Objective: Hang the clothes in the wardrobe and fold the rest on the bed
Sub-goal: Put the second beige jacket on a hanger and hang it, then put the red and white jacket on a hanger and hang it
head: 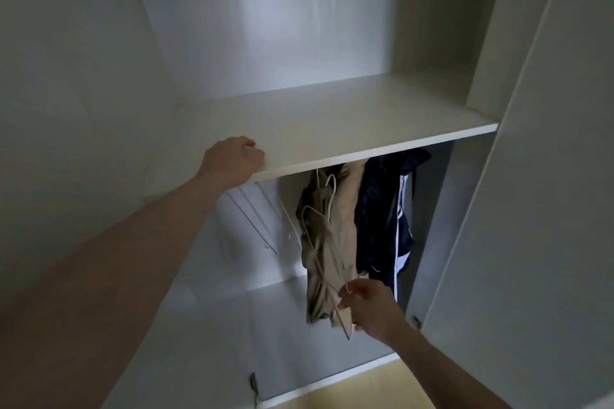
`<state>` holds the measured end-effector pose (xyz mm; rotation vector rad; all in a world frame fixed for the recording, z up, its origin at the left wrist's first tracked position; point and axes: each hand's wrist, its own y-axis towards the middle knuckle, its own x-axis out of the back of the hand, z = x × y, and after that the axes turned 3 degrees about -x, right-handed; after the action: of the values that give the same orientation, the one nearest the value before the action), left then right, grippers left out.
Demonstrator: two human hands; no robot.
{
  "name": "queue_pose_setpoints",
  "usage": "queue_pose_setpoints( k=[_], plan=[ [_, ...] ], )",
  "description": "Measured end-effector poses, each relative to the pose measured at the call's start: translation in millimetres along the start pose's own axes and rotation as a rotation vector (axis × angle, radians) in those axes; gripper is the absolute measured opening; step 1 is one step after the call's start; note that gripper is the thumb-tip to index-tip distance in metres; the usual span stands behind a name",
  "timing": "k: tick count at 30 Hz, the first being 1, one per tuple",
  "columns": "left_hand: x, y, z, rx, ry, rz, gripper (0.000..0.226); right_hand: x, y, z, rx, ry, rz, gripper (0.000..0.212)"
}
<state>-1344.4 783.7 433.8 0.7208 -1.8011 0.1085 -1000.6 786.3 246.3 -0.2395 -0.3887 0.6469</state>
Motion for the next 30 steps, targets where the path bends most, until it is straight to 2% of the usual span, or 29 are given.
queue_pose_setpoints(
  k=[3, 8, 12, 14, 16, 18, 20, 23, 26, 28, 30],
  plan=[
    [4, -8, -4, -0.093, -0.024, -0.093, 0.061, 9, -42, -9, -0.003, -0.037, -0.054, 0.022],
    [-13, -39, -37, -0.353, -0.076, -0.324, 0.039, 27, -116, -33, 0.031, -0.139, -0.178, 0.022],
    [-50, -100, -103, -0.382, -0.38, -0.436, 0.04, 46, -179, -54, -0.014, -0.092, -0.273, 0.023],
    [-73, -144, -129, -0.379, -0.565, -0.425, 0.037, 59, -213, -66, -0.03, -0.103, -0.326, 0.025],
    [-97, -190, -150, -0.337, -0.721, -0.308, 0.037, 73, -250, -79, -0.055, -0.13, -0.378, 0.026],
    [-122, -234, -167, -0.267, -0.787, -0.084, 0.039, 88, -292, -96, -0.086, -0.112, -0.425, 0.026],
    [-146, -280, -185, -0.241, -0.773, 0.196, 0.043, 103, -340, -115, -0.125, -0.102, -0.468, 0.026],
    [-171, -348, -217, -0.371, -0.648, 0.469, 0.053, 124, -420, -149, -0.172, -0.089, -0.546, 0.026],
    [-190, -414, -255, -0.559, -0.513, 0.614, 0.064, 139, -511, -189, -0.21, -0.076, -0.614, 0.022],
    [-196, -447, -272, -0.64, -0.447, 0.635, 0.069, 147, -562, -215, -0.236, -0.067, -0.651, 0.02],
    [-207, -509, -316, -0.74, -0.407, 0.665, 0.069, 153, -648, -251, -0.268, -0.031, -0.725, 0.021]
  ],
)
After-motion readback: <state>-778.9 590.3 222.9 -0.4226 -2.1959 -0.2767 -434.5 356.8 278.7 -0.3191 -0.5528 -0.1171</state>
